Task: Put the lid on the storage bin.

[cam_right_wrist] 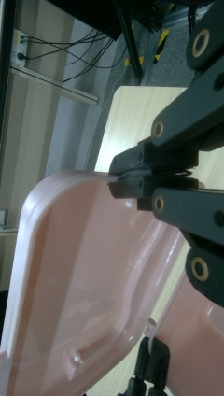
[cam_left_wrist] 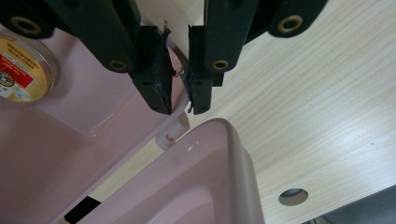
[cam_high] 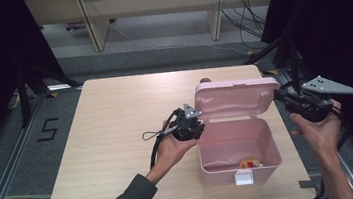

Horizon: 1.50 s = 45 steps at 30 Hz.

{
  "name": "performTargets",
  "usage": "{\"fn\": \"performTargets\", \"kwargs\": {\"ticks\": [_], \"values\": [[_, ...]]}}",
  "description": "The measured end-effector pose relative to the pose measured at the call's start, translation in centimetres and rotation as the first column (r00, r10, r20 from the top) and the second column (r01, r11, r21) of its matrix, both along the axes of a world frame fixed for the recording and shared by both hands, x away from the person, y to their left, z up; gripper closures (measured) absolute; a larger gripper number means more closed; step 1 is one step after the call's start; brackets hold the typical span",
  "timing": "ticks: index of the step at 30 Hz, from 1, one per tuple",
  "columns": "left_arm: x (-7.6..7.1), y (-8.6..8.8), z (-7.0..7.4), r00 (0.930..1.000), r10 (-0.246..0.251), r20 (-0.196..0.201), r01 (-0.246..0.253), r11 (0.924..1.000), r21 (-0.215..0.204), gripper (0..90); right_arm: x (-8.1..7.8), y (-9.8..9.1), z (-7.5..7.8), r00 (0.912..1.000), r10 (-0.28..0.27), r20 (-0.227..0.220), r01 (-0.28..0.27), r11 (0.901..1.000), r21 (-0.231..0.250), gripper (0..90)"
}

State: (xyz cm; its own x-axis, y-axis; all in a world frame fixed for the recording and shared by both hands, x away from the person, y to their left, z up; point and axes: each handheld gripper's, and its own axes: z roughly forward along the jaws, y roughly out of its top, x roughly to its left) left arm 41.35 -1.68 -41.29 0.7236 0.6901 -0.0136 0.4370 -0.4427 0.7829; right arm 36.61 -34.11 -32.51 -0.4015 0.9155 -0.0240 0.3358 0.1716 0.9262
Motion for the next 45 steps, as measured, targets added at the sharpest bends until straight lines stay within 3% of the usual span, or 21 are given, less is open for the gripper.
{"fn": "performTargets", "kwargs": {"ticks": [14, 17, 19, 21, 24, 29, 31, 32, 34, 37, 41, 43, 45], "values": [[-0.2, 0.1, 0.0, 0.9999, -0.003, 0.016, 0.003, 0.9997, -0.026, 77.9, -2.1, 0.0, -0.6, 0.9995, -0.002, 0.03, 0.003, 0.9998, -0.02, 88.1], [-0.4, 0.4, 0.4, 0.9999, -0.012, 0.009, 0.012, 0.9985, -0.054, 72.8, -2.6, -0.2, -0.8, 0.9993, 0.008, 0.037, -0.007, 0.9997, -0.025, 87.9], [-0.8, 0.7, 0.7, 0.9997, -0.019, 0.017, 0.02, 0.9986, -0.048, 69.7, -2.9, -0.1, -1.0, 0.9997, 0.005, 0.024, -0.004, 0.9999, -0.009, 87.8], [-1.0, 0.8, 0.8, 0.9997, -0.021, 0.016, 0.022, 0.9978, -0.062, 67.4, -2.9, -0.2, -1.0, 0.9993, 0.005, 0.038, -0.004, 0.9997, -0.024, 87.7], [-1.5, 1.5, 1.3, 0.9993, -0.038, 0.001, 0.038, 0.9956, -0.085, 64.7, -3.3, -0.3, -1.0, 0.9994, 0.015, 0.03, -0.014, 0.9995, -0.029, 87.5], [-2.6, 3.0, 1.8, 0.9983, -0.054, 0.021, 0.055, 0.9935, -0.1, 61.8, -4.0, -0.4, -1.2, 0.9996, 0.026, 0.012, -0.026, 0.9996, -0.009, 87.1], [-3.2, 3.5, 1.9, 0.9979, -0.061, 0.021, 0.063, 0.9912, -0.117, 60.1, -4.1, -0.5, -1.2, 0.9992, 0.035, 0.022, -0.034, 0.9991, -0.024, 87.0], [-3.6, 3.9, 2.0, 0.9971, -0.073, 0.023, 0.075, 0.9896, -0.123, 57.4, -4.4, -0.4, -1.3, 0.9997, 0.026, -0.001, -0.026, 0.9997, -0.002, 86.9], [-4.3, 4.5, 2.1, 0.9966, -0.076, 0.032, 0.079, 0.9881, -0.131, 56.3, -4.5, -0.5, -1.4, 0.9993, 0.037, 0.009, -0.036, 0.9992, -0.014, 86.9], [-5.4, 5.5, 2.1, 0.9962, -0.08, 0.035, 0.083, 0.9887, -0.124, 51.2, -4.9, -0.5, -1.6, 0.9994, 0.033, 0.014, -0.032, 0.9994, -0.015, 86.6], [-6.7, 7.4, 1.8, 0.9962, -0.081, 0.032, 0.085, 0.9851, -0.15, 46.9, -5.5, -0.7, -2.0, 0.9987, 0.049, 0.011, -0.049, 0.9986, -0.018, 86.2], [-7.5, 8.5, 1.6, 0.9968, -0.073, 0.032, 0.077, 0.9852, -0.153, 45.4, -6.1, -0.7, -2.3, 0.9989, 0.043, -0.017, -0.043, 0.999, 0.01, 86.0], [-8.1, 9.3, 1.5, 0.9971, -0.071, 0.025, 0.074, 0.9867, -0.145, 43.9, -6.3, -0.9, -2.6, 0.9988, 0.049, -0.003, -0.049, 0.9988, 0.007, 85.8]]}}
